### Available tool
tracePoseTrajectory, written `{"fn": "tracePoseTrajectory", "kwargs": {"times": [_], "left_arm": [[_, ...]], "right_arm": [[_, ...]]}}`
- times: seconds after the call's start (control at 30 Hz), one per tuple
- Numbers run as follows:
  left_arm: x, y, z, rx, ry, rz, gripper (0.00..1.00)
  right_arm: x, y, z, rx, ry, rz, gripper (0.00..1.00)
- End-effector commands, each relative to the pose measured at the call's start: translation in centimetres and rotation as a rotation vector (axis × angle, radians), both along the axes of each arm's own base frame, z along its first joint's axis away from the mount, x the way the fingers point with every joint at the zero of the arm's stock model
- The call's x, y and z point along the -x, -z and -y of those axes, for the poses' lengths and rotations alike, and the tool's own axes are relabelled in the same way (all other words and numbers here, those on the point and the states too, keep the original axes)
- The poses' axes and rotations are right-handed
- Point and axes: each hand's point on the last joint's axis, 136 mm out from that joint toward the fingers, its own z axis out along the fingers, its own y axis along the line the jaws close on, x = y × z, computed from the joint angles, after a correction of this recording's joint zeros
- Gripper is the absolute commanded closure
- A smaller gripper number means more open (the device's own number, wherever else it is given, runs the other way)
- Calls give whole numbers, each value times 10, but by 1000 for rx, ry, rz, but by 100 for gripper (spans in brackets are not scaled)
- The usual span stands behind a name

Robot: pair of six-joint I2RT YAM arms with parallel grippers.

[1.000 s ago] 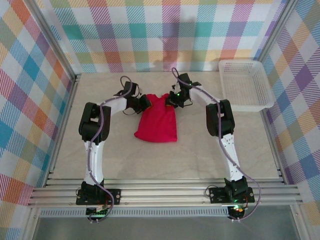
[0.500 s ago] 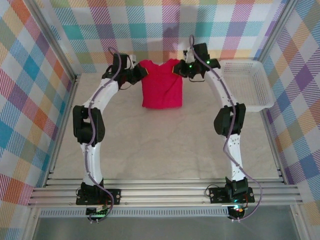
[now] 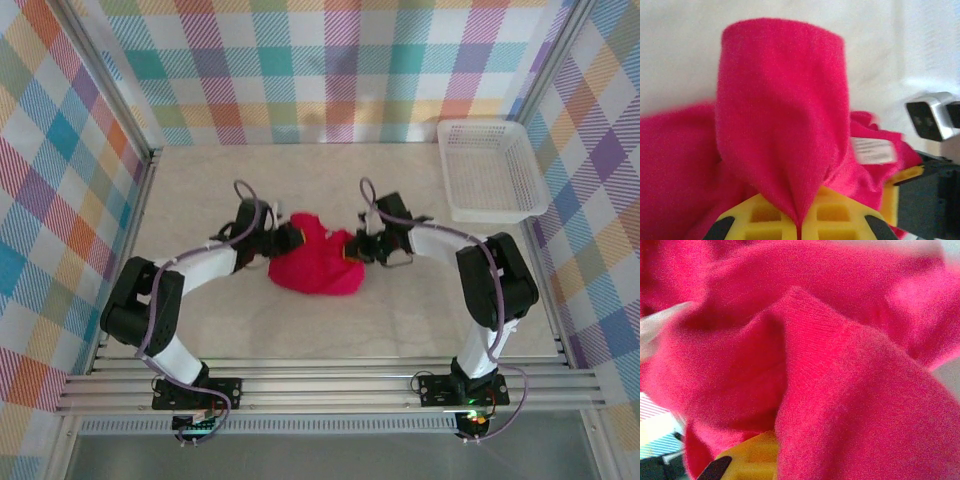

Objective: Fold the inside-out t-shirt

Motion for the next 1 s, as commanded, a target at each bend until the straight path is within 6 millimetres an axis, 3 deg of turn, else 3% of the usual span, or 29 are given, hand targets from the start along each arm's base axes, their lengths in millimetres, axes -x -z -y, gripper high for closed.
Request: {"fn": "tracePoseTrajectory", "kwargs": {"times": [0.0, 0.13, 0.27, 0.4, 0.53, 0.77, 0.87, 0.97], "left_arm": [[-1, -26, -5, 36, -64, 107, 100], [18, -31, -16, -28, -76, 126, 100], [11, -41, -26, -104, -106, 148, 100], [-5, -60, -21, -119, -100, 181, 100], [-52, -102, -20, -152, -105, 255, 100], [-172, -182, -20, -106, -114, 392, 100], [-206, -208, -21, -75, -108, 451, 100], [-210, -205, -14, -49, -80, 486, 100]], "right_arm": [[-11, -47, -7, -97, 43, 176, 100], [-5, -58, -1, -88, 55, 200, 100], [-15, -62, -5, -79, 53, 200, 100], [-35, -87, -8, -63, 61, 270, 100], [-82, -135, -13, -35, 43, 383, 99], [-202, -208, -10, -41, 101, 552, 99], [-235, -222, -14, -58, 104, 592, 98], [-238, -215, -27, -96, 64, 571, 99]]}}
